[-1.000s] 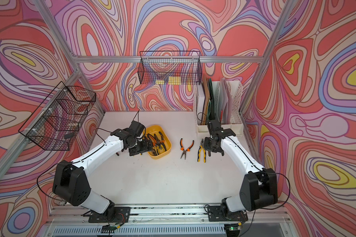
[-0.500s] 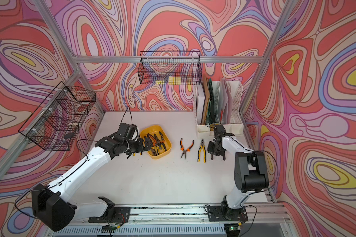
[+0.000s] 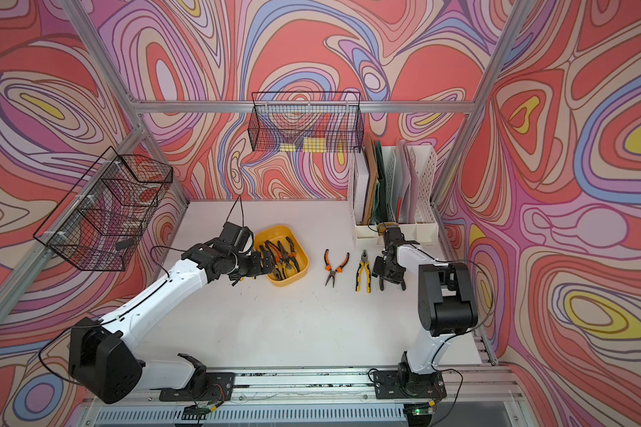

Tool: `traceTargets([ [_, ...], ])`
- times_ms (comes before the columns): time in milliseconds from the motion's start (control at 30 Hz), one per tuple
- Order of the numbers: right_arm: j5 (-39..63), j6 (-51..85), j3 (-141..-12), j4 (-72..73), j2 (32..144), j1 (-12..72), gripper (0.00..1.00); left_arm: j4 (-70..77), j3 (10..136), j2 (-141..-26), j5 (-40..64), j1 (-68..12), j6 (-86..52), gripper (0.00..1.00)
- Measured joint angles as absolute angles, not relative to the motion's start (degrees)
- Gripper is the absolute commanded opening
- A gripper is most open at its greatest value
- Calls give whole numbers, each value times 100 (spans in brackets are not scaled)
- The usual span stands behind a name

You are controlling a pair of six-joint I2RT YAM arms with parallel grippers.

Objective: Take the pliers out of the storage box
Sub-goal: Place the pliers at the center of the board.

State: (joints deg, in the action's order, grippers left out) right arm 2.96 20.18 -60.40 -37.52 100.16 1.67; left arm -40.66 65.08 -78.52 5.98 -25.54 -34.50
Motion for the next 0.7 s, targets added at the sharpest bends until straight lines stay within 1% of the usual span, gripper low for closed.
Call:
traceTargets([
  [200, 283, 2075, -6235, -4167, 9598, 167, 66, -4366, 6930, -8239, 379, -2554, -3459, 91],
  [433, 340, 2049, -6702, -4541, 8648, 167, 65, -4807, 7915, -9056, 220, -2554, -3667, 84],
  [700, 895, 1970, -6453, -4681, 7312, 167, 62, -5247, 9389, -10388, -95, -2591, -4099, 72],
])
